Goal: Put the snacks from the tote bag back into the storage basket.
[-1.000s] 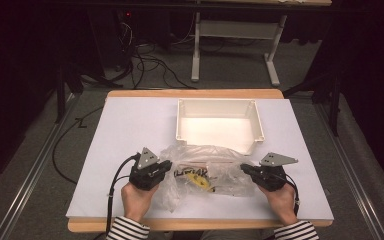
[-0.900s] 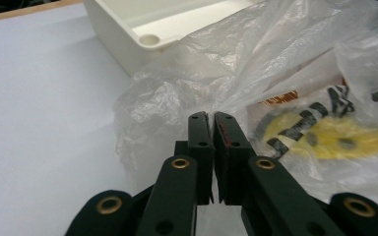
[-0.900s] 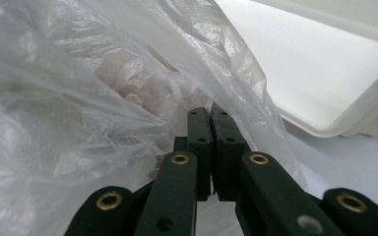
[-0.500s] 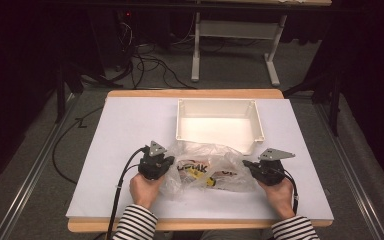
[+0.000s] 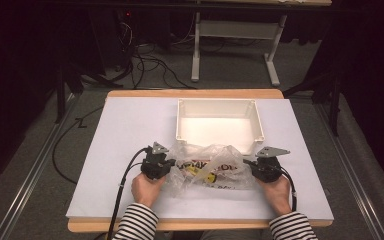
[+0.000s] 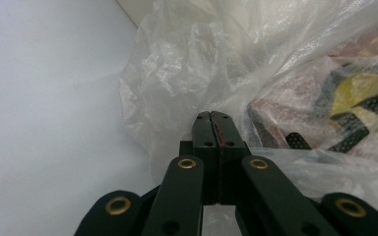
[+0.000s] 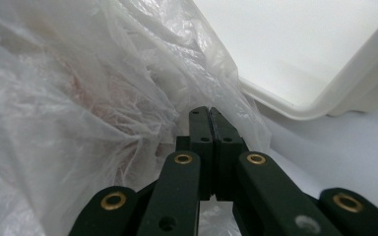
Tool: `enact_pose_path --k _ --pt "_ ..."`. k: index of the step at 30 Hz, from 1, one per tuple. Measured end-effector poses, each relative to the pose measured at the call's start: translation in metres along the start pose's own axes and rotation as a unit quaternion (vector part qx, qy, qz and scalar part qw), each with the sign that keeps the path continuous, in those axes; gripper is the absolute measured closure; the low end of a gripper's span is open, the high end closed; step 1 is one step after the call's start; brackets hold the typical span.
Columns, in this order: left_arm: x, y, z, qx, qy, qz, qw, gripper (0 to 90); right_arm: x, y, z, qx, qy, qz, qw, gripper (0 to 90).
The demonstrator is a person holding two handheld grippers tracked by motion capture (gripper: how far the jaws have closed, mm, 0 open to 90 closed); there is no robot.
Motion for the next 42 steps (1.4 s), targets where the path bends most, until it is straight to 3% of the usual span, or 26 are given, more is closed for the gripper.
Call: enact_pose_path --k 2,3,5,10,12,20,27,29,35,39,42 --pt "0.003 -0.003 0.002 -0.021 0.01 0.021 0.9995 90.0 0.002 -0.002 0.002 0.002 0.001 0.0 1.0 90.0" --pt "0.004 -0.002 0.003 -0.017 0.011 0.019 0.9996 90.0 0.006 -0.004 0.004 0.022 0.022 -0.006 0.9995 90.0" --pt "0.008 -0.001 0.003 -0.006 0.008 0.011 0.9999 90.0 0.01 -0.008 0.003 0.007 0.012 0.007 0.9999 90.0" --pt "0.009 -0.003 -0.001 -0.002 0.004 0.013 0.9999 90.0 0.011 -0.005 0.001 0.008 0.016 0.0 0.9998 89.6" --pt "0.009 -0.004 -0.004 0.001 -0.005 0.014 0.9999 89.4 0.01 -0.005 -0.001 0.001 0.007 0.008 0.9999 83.6" --pt "0.016 -0.005 -0.007 0.006 -0.024 0.006 0.9997 86.6 0.001 0.005 -0.035 0.018 -0.035 -0.004 0.9992 63.3" --pt "0.019 -0.004 -0.007 0.008 -0.031 0.0 0.9995 85.7 -0.003 0.003 -0.062 0.026 -0.055 0.002 0.9982 58.5" --pt "0.019 -0.004 -0.006 0.008 -0.033 0.0 0.9994 85.0 -0.009 0.007 -0.075 0.021 -0.074 0.003 0.997 55.4" --pt "0.02 -0.004 -0.006 0.009 -0.033 -0.002 0.9994 84.7 -0.022 0.023 -0.089 -0.002 -0.091 -0.013 0.9958 51.0" --pt "0.021 -0.004 -0.005 0.008 -0.033 0.0 0.9994 84.5 -0.03 0.033 -0.088 -0.02 -0.09 -0.018 0.9956 47.7" --pt "0.021 -0.004 -0.005 0.008 -0.033 0.0 0.9994 84.5 -0.037 0.043 -0.079 -0.038 -0.089 -0.036 0.9947 43.9"
Point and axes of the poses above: each handheld gripper's, and its own axes: z roughly forward along the jaws, x roughly out of its underside, y roughly to its left, the point moved 2 cm from there along z, roughly forward along the jaws, and after that the axes turned 4 degrees about -x, right-handed, at the moved point
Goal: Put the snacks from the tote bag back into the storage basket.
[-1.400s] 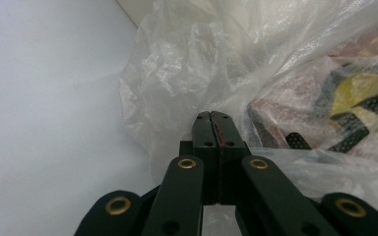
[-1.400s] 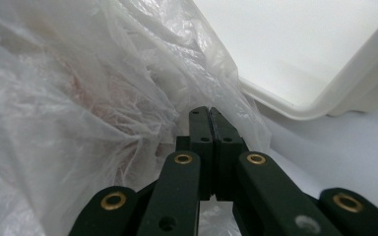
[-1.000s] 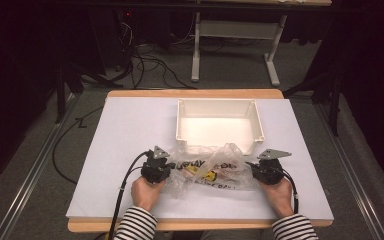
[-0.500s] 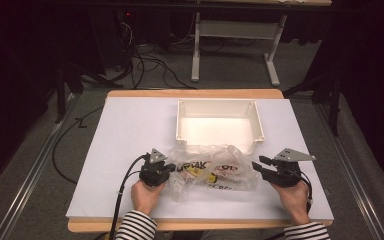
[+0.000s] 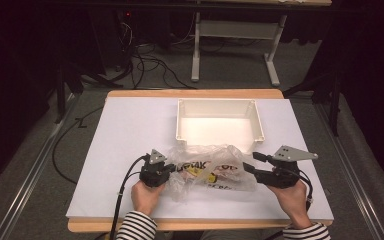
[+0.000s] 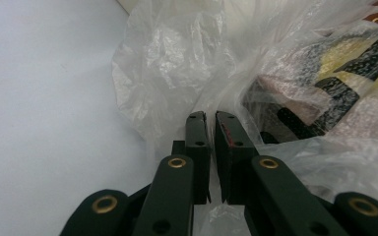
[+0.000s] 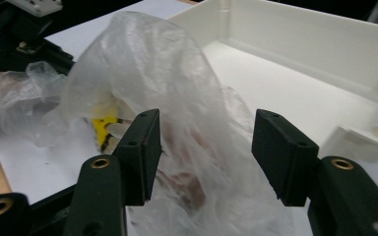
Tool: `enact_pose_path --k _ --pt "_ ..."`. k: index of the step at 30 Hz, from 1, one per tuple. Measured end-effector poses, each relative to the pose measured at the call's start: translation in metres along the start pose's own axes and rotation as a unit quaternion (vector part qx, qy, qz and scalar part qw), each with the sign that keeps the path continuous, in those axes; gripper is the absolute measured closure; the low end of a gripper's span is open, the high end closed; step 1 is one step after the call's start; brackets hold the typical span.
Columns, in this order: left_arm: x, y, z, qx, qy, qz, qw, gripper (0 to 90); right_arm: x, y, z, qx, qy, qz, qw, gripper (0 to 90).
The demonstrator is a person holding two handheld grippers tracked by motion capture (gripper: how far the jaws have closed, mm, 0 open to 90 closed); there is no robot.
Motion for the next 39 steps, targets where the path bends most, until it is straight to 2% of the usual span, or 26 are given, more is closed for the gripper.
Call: enact_pose_path --k 5,6,7,8,9,12,14,15,16,17,19,20,23,26,32,36,39 --pt "0.0 0.0 0.0 0.0 -0.001 -0.001 1.0 84.5 -0.004 0.009 0.016 -0.017 0.014 -0.021 0.9995 45.0" --pt "0.0 0.0 0.0 -0.001 -0.001 0.0 1.0 84.5 -0.003 0.01 0.022 -0.02 0.024 -0.029 0.9991 63.6" --pt "0.0 0.0 0.0 -0.001 -0.001 0.0 1.0 84.5 -0.003 0.01 0.022 -0.02 0.024 -0.029 0.9991 63.6" --pt "0.0 0.0 0.0 -0.001 -0.001 0.001 1.0 84.5 0.001 0.01 0.025 -0.015 0.032 -0.036 0.9987 76.6" --pt "0.0 0.0 0.0 -0.001 -0.001 0.0 1.0 84.5 0.001 0.01 0.025 -0.015 0.032 -0.036 0.9987 76.6" --pt "0.0 0.0 0.0 -0.001 -0.002 0.0 1.0 84.6 0.012 0.007 0.022 -0.018 0.039 -0.034 0.9985 86.5" --pt "0.001 0.0 0.001 -0.004 -0.003 0.003 1.0 84.8 0.028 0.003 0.015 -0.016 0.044 -0.026 0.9985 89.8" --pt "0.001 0.0 0.001 -0.004 -0.003 0.003 1.0 85.0 0.028 0.003 0.015 -0.016 0.044 -0.026 0.9985 89.8" --pt "0.001 0.0 0.001 -0.006 -0.002 0.005 1.0 85.4 0.04 0.001 0.011 -0.018 0.051 -0.021 0.9983 90.0" --pt "0.001 -0.001 0.001 -0.007 -0.003 0.003 1.0 85.4 0.04 0.001 0.011 -0.018 0.051 -0.021 0.9983 90.0" --pt "0.001 0.0 0.001 -0.008 -0.003 0.0 1.0 86.5 0.052 0.002 0.012 -0.022 0.064 -0.017 0.9975 90.0" --pt "0.001 0.0 0.001 -0.009 -0.002 0.0 1.0 87.8 0.063 0.002 0.013 -0.023 0.075 -0.007 0.9969 90.0" --pt "0.001 0.001 0.0 -0.009 0.0 -0.001 1.0 88.9 0.07 0.001 0.013 -0.023 0.081 -0.001 0.9965 90.0" --pt "0.001 0.004 0.0 -0.007 0.002 -0.005 1.0 90.0 0.086 -0.001 0.012 -0.02 0.092 0.011 0.9956 90.0" --pt "0.001 0.007 0.003 -0.009 0.004 -0.011 0.9999 90.0 0.098 -0.008 0.016 -0.007 0.104 0.018 0.9944 90.0" --pt "0.001 0.008 0.003 -0.011 0.005 -0.011 0.9999 90.0 0.098 -0.009 0.017 -0.003 0.101 0.019 0.9947 89.8" --pt "0.003 0.006 0.005 -0.008 -0.001 -0.011 0.9999 89.1 0.097 -0.008 0.014 -0.008 0.099 0.027 0.9947 76.9"
Point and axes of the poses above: each handheld gripper's, and its own axes: z roughly forward along the jaws, x roughly out of its underside, y roughly to its left, the point moved 2 cm from there along z, roughly forward along the jaws, and after that the axes turned 4 degrees about -x, right-handed, at the moved point
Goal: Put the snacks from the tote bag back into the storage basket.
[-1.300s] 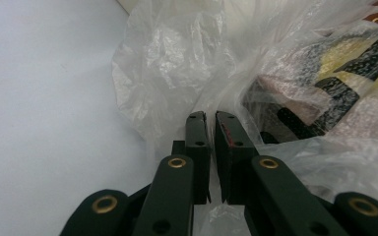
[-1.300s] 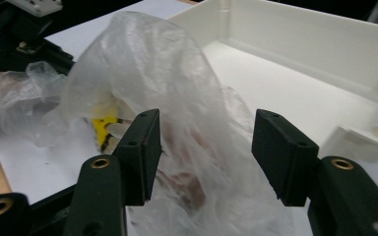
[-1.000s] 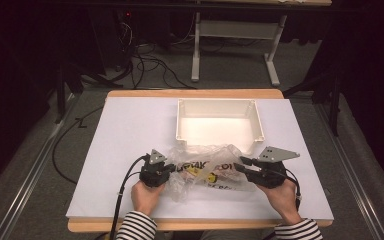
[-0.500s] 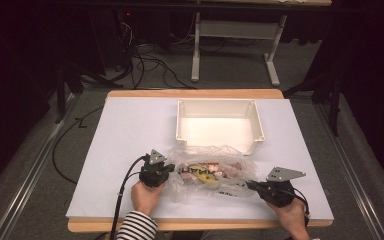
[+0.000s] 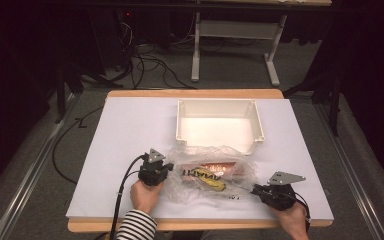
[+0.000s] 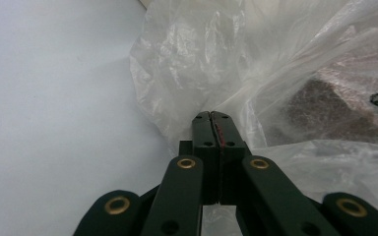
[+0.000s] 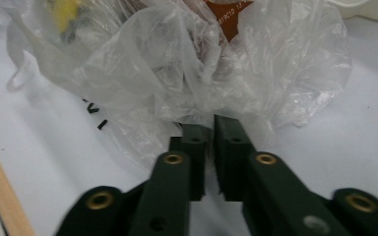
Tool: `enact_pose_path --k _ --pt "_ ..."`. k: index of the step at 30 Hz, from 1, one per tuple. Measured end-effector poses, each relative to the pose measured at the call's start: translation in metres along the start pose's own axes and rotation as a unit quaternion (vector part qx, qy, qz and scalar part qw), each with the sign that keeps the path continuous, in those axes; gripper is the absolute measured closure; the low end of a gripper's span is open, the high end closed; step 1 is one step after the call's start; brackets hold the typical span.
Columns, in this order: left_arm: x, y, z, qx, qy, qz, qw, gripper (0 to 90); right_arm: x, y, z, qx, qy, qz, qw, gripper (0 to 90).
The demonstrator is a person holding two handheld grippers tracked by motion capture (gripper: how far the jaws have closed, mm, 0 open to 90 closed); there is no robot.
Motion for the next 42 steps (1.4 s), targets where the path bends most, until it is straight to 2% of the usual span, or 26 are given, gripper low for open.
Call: enact_pose_path --k 1,5,7,9,12,14,15,16,17,19,21,22,23,24,28,32,33,34,38,42 --pt "0.003 -0.002 0.002 0.004 -0.011 0.005 0.9999 87.0 0.0 0.0 -0.006 0.0 -0.011 0.007 0.9999 69.5" --pt "0.003 -0.002 0.001 0.005 -0.012 0.005 0.9999 86.9 -0.002 -0.002 -0.016 0.008 -0.024 0.005 0.9997 64.6" --pt "0.004 -0.002 0.001 0.006 -0.013 0.005 0.9999 86.2 -0.003 -0.002 -0.022 0.012 -0.028 0.008 0.9995 58.6" --pt "0.004 -0.002 0.001 0.008 -0.016 0.007 0.9998 82.7 -0.008 -0.006 -0.032 0.011 -0.03 0.004 0.9995 54.9" --pt "0.004 -0.003 0.001 0.005 -0.02 0.01 0.9998 78.8 -0.012 -0.011 -0.038 0.0 -0.026 0.005 0.9996 52.7" --pt "0.005 -0.004 0.0 0.001 -0.021 0.015 0.9997 76.0 -0.016 -0.02 -0.047 0.0 -0.032 0.013 0.9994 51.3" --pt "0.005 -0.004 0.0 -0.001 -0.022 0.017 0.9996 76.0 -0.016 -0.02 -0.047 0.0 -0.032 0.013 0.9994 51.3" --pt "0.005 -0.004 0.0 -0.003 -0.023 0.019 0.9996 74.4 -0.019 -0.028 -0.054 0.012 -0.042 0.026 0.9987 51.2" --pt "0.005 -0.005 0.0 -0.005 -0.024 0.021 0.9995 74.4 -0.019 -0.028 -0.054 0.012 -0.042 0.026 0.9987 51.2" --pt "0.005 -0.005 0.0 -0.007 -0.024 0.023 0.9994 73.5 -0.024 -0.034 -0.059 0.026 -0.049 0.042 0.9975 51.0" --pt "0.005 -0.006 0.0 -0.011 -0.026 0.025 0.9993 72.7 -0.031 -0.037 -0.062 0.037 -0.06 0.048 0.9963 51.1" --pt "0.005 -0.007 0.0 -0.012 -0.026 0.026 0.9993 72.4 -0.037 -0.037 -0.063 0.041 -0.065 0.045 0.996 51.0" --pt "0.005 -0.007 0.0 -0.013 -0.026 0.028 0.9992 71.8 -0.049 -0.033 -0.062 0.045 -0.069 0.037 0.9959 51.3" --pt "0.005 -0.007 0.0 -0.014 -0.026 0.029 0.9991 71.8 -0.049 -0.033 -0.062 0.045 -0.069 0.037 0.9959 51.3" --pt "0.005 -0.007 0.0 -0.018 -0.027 0.034 0.9989 70.2 -0.08 -0.019 -0.051 0.04 -0.077 0.004 0.9963 51.6" --pt "0.005 -0.007 -0.001 -0.019 -0.029 0.034 0.9988 69.6 -0.109 -0.007 -0.032 0.032 -0.065 -0.011 0.9973 52.3" --pt "0.006 -0.008 -0.001 -0.015 -0.028 0.032 0.999 69.2 -0.119 -0.002 -0.02 0.026 -0.056 -0.019 0.998 52.3" --pt "0.006 -0.008 -0.001 -0.015 -0.028 0.031 0.999 69.2 -0.119 -0.002 -0.02 0.026 -0.056 -0.019 0.998 52.3" --pt "0.006 -0.008 -0.001 -0.016 -0.029 0.032 0.999 68.7 -0.13 0.005 0.005 0.012 -0.032 -0.025 0.9991 51.4" --pt "0.006 -0.007 -0.001 -0.015 -0.029 0.031 0.999 68.1 -0.13 0.009 0.022 0.003 -0.015 -0.026 0.9995 50.7"
Point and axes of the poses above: each handheld gripper's, and its own axes: z roughly forward along the jaws, x roughly out of its underside, y roughly to its left, the point moved 2 cm from there along z, roughly forward along the jaws, and after that the axes turned 4 degrees about -x, right-handed, at the moved point
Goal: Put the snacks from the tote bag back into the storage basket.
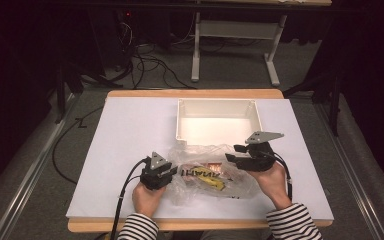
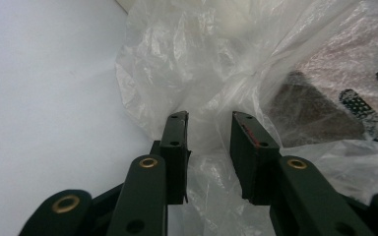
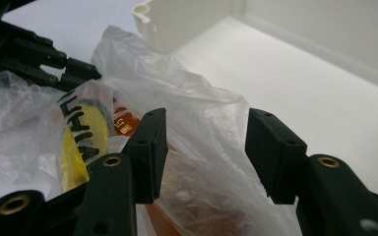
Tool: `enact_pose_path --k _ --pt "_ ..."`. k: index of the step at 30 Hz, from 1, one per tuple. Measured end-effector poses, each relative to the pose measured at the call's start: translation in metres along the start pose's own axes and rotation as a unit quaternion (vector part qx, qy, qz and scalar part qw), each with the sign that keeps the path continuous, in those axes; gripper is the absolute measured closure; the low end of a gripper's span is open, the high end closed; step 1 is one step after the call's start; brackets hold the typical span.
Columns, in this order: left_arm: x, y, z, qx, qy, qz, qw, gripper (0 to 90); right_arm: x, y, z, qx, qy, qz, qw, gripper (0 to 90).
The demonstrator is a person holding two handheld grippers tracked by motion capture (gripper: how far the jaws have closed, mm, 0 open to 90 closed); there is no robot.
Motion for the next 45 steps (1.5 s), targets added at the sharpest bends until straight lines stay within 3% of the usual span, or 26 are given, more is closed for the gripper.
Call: enact_pose_path --k 5,11,16,22,26,32,33,35,38,41,45 --pt "0.0 0.0 0.0 0.0 -0.001 -0.001 1.0 66.7 0.014 0.004 0.015 -0.005 0.033 -0.012 0.9994 53.6" --pt "0.0 0.0 0.0 0.0 -0.002 -0.002 1.0 66.1 0.035 0.004 0.01 -0.012 0.049 -0.031 0.9982 80.6" --pt "0.0 0.0 0.0 0.0 -0.002 -0.002 1.0 66.0 0.043 0.002 0.002 -0.009 0.046 -0.045 0.9979 90.0" --pt "0.0 0.0 0.0 0.0 0.0 -0.002 1.0 66.1 0.057 -0.004 -0.013 0.004 0.033 -0.043 0.9985 90.0" --pt "0.0 0.0 0.0 -0.001 0.0 -0.003 1.0 66.1 0.073 -0.012 -0.018 0.026 0.047 -0.045 0.9975 90.0" --pt "0.0 0.0 0.0 -0.003 0.001 -0.002 1.0 66.8 0.1 -0.031 -0.018 0.042 0.058 -0.012 0.9974 90.0" --pt "0.0 0.0 0.0 -0.003 0.001 -0.002 1.0 66.9 0.103 -0.034 -0.018 0.05 0.059 -0.008 0.997 90.0" --pt "0.0 0.0 0.0 -0.003 0.001 -0.002 1.0 67.0 0.11 -0.039 -0.017 0.08 0.072 -0.023 0.9939 90.0" --pt "0.0 0.0 0.0 -0.004 0.001 -0.002 1.0 67.0 0.115 -0.044 -0.02 0.094 0.061 -0.018 0.9936 90.0" --pt "0.0 0.0 0.0 -0.004 0.001 -0.001 1.0 66.8 0.115 -0.046 -0.024 0.09 0.051 -0.004 0.9946 79.5" --pt "0.0 0.0 0.0 -0.004 0.001 -0.001 1.0 66.5 0.107 -0.044 -0.038 0.1 0.029 0.0 0.9946 72.8"
Point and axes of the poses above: each handheld gripper's, and its own axes: z roughly forward along the jaws, x roughly out of its underside, y roughly to its left, the point moved 2 cm from there along z, roughly forward along the jaws, and after that the axes turned 4 degrees about -x, right-handed, at the moved point
